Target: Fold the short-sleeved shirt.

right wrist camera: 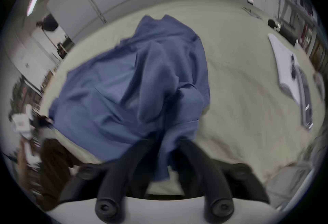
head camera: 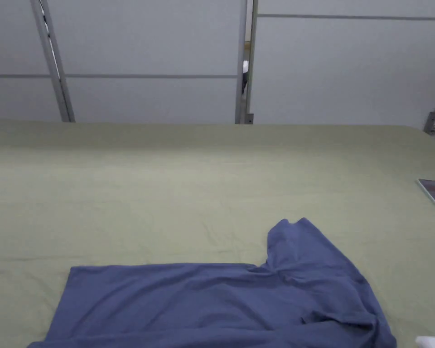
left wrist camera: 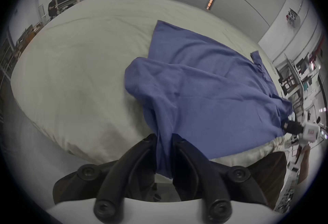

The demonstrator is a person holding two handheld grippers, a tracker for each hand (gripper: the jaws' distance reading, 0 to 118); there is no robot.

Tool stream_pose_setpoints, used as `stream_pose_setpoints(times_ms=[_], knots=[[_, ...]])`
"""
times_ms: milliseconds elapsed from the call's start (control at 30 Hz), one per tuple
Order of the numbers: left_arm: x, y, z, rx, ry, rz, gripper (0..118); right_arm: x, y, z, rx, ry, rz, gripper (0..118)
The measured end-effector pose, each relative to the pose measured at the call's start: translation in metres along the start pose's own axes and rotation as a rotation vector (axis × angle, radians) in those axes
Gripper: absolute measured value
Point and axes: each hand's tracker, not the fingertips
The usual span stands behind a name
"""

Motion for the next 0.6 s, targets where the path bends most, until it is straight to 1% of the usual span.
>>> stream_pose_setpoints(times_ms=[33, 67, 100, 133, 167, 200, 267, 300, 367, 400, 433, 467, 500, 533, 567, 600], knots=[[-0.002, 0.000, 0.005, 0.028, 0.006, 0.030, 73, -0.008, -0.001, 0.007, 0.024, -0.076, 0.072, 101], [-0.003, 0.002, 0.017, 0.062, 0.027, 0.037, 85, 0.002, 0.001, 0.012, 0.060, -0.099, 0.103, 101], [-0.001, 0.004, 0.030, 0.101, 0.031, 0.036, 85, 0.006, 0.004, 0.024, 0.114, -0.076, 0.099, 106], [-0.003, 0.006, 0.043, 0.132, 0.024, 0.047, 111, 0.009, 0.008, 0.039, 0.173, -0.051, 0.088, 112], [-0.006, 0.013, 0.065, 0.203, 0.007, 0.079, 118, 0.012, 0.015, 0.057, 0.270, -0.057, 0.070, 113], [-0.006, 0.020, 0.081, 0.269, -0.013, 0.096, 118, -0.004, 0.017, 0.077, 0.351, -0.069, 0.063, 113], [0.003, 0.040, 0.118, 0.439, -0.055, 0.105, 118, -0.009, 0.031, 0.108, 0.527, -0.067, 0.033, 113], [0.009, 0.049, 0.134, 0.525, -0.071, 0.098, 118, -0.012, 0.038, 0.122, 0.612, -0.058, 0.004, 113], [0.019, 0.062, 0.157, 0.668, -0.125, 0.055, 118, -0.025, 0.052, 0.143, 0.750, 0.004, -0.033, 112], [0.025, 0.068, 0.165, 0.732, -0.162, 0.016, 113, -0.029, 0.057, 0.150, 0.802, 0.055, -0.041, 107], [0.031, 0.072, 0.170, 0.783, -0.185, -0.023, 88, -0.034, 0.061, 0.154, 0.837, 0.118, -0.034, 76], [0.038, 0.076, 0.173, 0.819, -0.195, -0.038, 40, -0.041, 0.067, 0.155, 0.859, 0.155, -0.031, 19], [0.042, 0.082, 0.169, 0.841, -0.218, -0.029, 0, -0.049, 0.073, 0.153, 0.875, 0.165, -0.036, 2], [0.049, 0.082, 0.165, 0.865, -0.228, -0.013, 0, -0.055, 0.072, 0.152, 0.925, 0.112, -0.057, 2], [0.054, 0.087, 0.161, 0.799, -0.258, -0.059, 0, -0.058, 0.076, 0.150, 0.897, 0.135, -0.021, 2], [0.060, 0.092, 0.155, 0.747, -0.248, -0.101, 0, -0.051, 0.082, 0.142, 0.852, 0.162, 0.021, 2]])
